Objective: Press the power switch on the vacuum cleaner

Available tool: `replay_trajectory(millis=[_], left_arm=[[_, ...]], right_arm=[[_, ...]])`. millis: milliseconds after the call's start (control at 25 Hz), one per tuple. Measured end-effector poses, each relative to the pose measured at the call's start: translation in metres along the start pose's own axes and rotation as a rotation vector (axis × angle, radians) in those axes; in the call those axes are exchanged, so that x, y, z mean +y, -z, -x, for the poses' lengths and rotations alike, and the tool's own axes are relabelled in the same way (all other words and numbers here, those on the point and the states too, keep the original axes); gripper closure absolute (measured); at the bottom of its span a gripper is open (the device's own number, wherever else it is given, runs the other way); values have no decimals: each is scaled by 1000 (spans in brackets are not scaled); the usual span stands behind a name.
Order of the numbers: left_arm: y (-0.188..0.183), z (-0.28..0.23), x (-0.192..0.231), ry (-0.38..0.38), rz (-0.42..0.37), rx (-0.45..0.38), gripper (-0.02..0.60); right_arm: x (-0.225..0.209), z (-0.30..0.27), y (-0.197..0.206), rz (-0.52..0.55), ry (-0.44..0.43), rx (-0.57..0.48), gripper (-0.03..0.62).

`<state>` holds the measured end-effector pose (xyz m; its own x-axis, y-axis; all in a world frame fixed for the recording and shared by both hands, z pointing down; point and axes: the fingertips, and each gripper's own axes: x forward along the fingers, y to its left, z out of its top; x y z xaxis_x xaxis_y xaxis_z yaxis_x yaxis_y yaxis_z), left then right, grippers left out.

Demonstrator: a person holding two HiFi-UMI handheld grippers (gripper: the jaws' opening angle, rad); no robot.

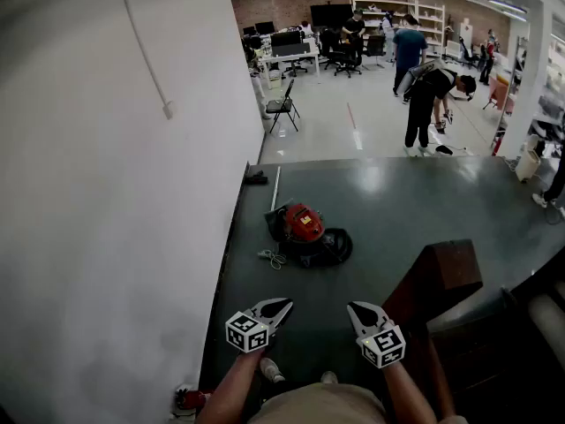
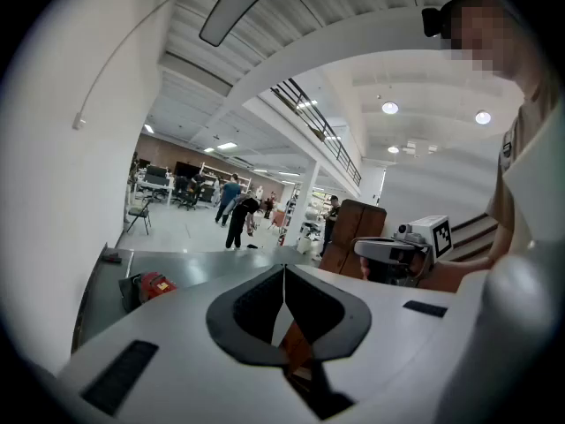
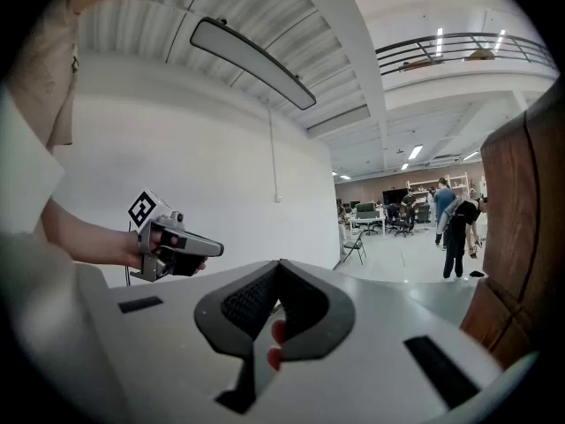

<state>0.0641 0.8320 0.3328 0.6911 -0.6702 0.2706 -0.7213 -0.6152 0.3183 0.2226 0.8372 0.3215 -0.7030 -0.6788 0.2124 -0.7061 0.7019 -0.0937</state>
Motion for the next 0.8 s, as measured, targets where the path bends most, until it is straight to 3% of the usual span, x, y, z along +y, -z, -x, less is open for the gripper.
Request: replay_trajectory(millis=[480,680,800], left_arm=[[13,-11,-24,55,14,5,566],[20,-17,-46,87,25,10,566],[25,-15,-47,92,24,13,566]], right_arm=[[12,4,11,-36,-23,5,585],[30,18,18,-92,-126,11,585],[36,18,31,-87,-141,40,585]])
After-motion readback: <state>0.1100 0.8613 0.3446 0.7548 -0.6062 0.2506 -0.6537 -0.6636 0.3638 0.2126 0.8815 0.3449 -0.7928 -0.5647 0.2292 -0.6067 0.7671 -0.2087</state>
